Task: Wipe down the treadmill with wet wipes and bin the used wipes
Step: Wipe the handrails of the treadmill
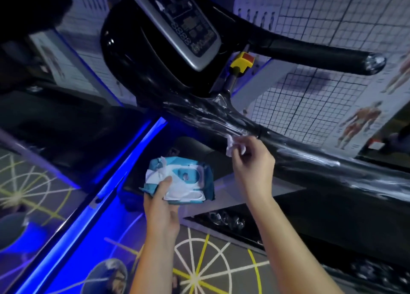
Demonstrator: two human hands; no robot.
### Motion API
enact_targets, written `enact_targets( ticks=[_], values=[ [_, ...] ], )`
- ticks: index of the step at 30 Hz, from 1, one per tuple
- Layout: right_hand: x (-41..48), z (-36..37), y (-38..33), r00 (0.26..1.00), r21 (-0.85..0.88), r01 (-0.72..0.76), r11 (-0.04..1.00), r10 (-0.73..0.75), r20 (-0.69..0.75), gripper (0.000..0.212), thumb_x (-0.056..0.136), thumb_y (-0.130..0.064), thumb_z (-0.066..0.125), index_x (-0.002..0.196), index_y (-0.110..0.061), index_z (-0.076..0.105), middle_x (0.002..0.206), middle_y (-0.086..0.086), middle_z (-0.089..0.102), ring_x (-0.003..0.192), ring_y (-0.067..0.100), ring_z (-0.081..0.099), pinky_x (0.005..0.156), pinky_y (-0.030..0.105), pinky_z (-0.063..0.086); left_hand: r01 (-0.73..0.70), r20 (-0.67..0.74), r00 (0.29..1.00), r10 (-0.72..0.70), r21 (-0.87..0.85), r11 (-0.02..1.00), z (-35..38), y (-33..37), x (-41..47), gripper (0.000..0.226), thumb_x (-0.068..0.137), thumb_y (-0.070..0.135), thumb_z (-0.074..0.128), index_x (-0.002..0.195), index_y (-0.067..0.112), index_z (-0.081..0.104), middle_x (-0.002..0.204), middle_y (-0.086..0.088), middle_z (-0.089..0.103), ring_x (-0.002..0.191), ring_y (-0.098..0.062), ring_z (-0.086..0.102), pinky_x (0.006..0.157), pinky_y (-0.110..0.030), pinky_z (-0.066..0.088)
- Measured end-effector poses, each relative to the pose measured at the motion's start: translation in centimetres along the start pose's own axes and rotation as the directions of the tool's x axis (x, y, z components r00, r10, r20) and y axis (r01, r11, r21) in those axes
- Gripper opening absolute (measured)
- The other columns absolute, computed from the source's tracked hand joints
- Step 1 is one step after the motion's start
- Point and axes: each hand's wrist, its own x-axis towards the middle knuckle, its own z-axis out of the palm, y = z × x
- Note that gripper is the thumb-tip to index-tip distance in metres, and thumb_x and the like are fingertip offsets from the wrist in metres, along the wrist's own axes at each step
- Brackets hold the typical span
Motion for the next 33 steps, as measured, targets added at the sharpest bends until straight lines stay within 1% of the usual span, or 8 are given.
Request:
enact_targets(
  ticks=[6,10,14,18,23,26,30,33],
  values=[
    [-1.5,1.6,0.0,0.989,0.051,-0.101,0.994,0.106,-0.102,0.011,0.089,-0.01,0.063,0.093,-0.02,0.067,0.082,-0.004,0.068,0.075,0.01,0.064,0.074,0.037,0.054,0.049,0.072,0.996,-0.054,0.075,0.996,0.0,2.0,2.0,0.051,0.094,-0.002,0.067,0.142,0.016,0.062,0.117,-0.006,0.079,0.11,-0.03,0.075,0.097,-0.056,0.059],
    [-1.6,4.1,-2.2,0.982,0.133,-0.129,0.983,0.145,-0.121,0.027,0.09,-0.003,0.062,0.099,-0.029,0.063,0.089,-0.006,0.07,0.08,0.019,0.07,0.074,0.041,0.057,0.088,0.215,0.969,-0.12,0.154,0.984,0.8,5.5,5.3,0.043,0.094,-0.002,0.067,0.134,0.015,0.067,0.118,-0.008,0.079,0.104,-0.026,0.077,0.077,-0.041,0.066],
    [-0.8,8.3,-5.0,0.972,0.025,-0.017,1.0,0.022,-0.235,0.029,0.09,0.002,0.063,0.101,-0.023,0.072,0.092,-0.002,0.065,0.077,0.01,0.064,0.071,0.026,0.053,0.094,0.335,0.929,-0.159,0.203,0.975,0.6,8.6,8.4,0.044,0.087,-0.002,0.072,0.129,0.011,0.07,0.125,-0.014,0.076,0.108,-0.029,0.075,0.089,-0.041,0.063],
    [-0.1,11.7,-5.6,0.949,-0.102,0.048,0.994,-0.077,-0.305,0.019,0.089,0.0,0.066,0.1,-0.011,0.077,0.095,0.0,0.063,0.077,0.01,0.058,0.073,0.017,0.048,0.121,0.339,0.916,-0.213,0.274,0.954,0.3,11.0,11.2,0.048,0.08,0.006,0.076,0.126,0.014,0.072,0.122,-0.013,0.077,0.102,-0.026,0.077,0.092,-0.044,0.06],
    [-1.2,10.2,-2.0,0.863,-0.285,-0.134,0.949,-0.03,-0.505,0.012,0.09,-0.008,0.072,0.093,-0.016,0.081,0.09,-0.002,0.067,0.087,0.02,0.054,0.078,0.025,0.045,0.19,0.351,0.884,-0.31,0.338,0.922,-0.2,12.6,12.5,0.06,0.077,0.01,0.078,0.136,0.012,0.068,0.125,-0.015,0.076,0.114,-0.033,0.074,0.09,-0.046,0.063],
    [-1.8,9.8,-1.8,0.818,-0.219,-0.271,0.937,0.104,-0.565,0.016,0.089,-0.004,0.07,0.096,-0.015,0.079,0.096,0.002,0.068,0.09,0.024,0.064,0.079,0.021,0.044,0.203,0.331,0.88,-0.341,0.387,0.899,-0.3,12.7,13.1,0.053,0.084,0.006,0.076,0.136,0.011,0.068,0.125,-0.015,0.076,0.114,-0.035,0.074,0.091,-0.046,0.062],
    [-2.1,12.9,-4.9,0.843,-0.186,-0.137,0.973,0.016,-0.538,0.011,0.089,-0.005,0.071,0.092,-0.014,0.077,0.093,-0.001,0.069,0.082,0.014,0.065,0.075,0.033,0.055,0.168,0.296,0.903,-0.312,0.425,0.889,-0.3,12.7,13.6,0.048,0.087,0.001,0.073,0.134,0.008,0.069,0.122,-0.018,0.076,0.111,-0.037,0.074,0.087,-0.044,0.062],
    [-1.3,15.9,-7.3,0.887,-0.176,0.024,0.984,-0.102,-0.451,0.01,0.09,-0.007,0.073,0.094,-0.014,0.077,0.098,-0.005,0.071,0.088,0.014,0.067,0.076,0.031,0.056,0.156,0.306,0.897,-0.318,0.453,0.878,-0.3,13.2,14.1,0.047,0.085,0.003,0.075,0.132,0.006,0.07,0.122,-0.02,0.076,0.106,-0.036,0.075,0.082,-0.039,0.061]
  ],
)
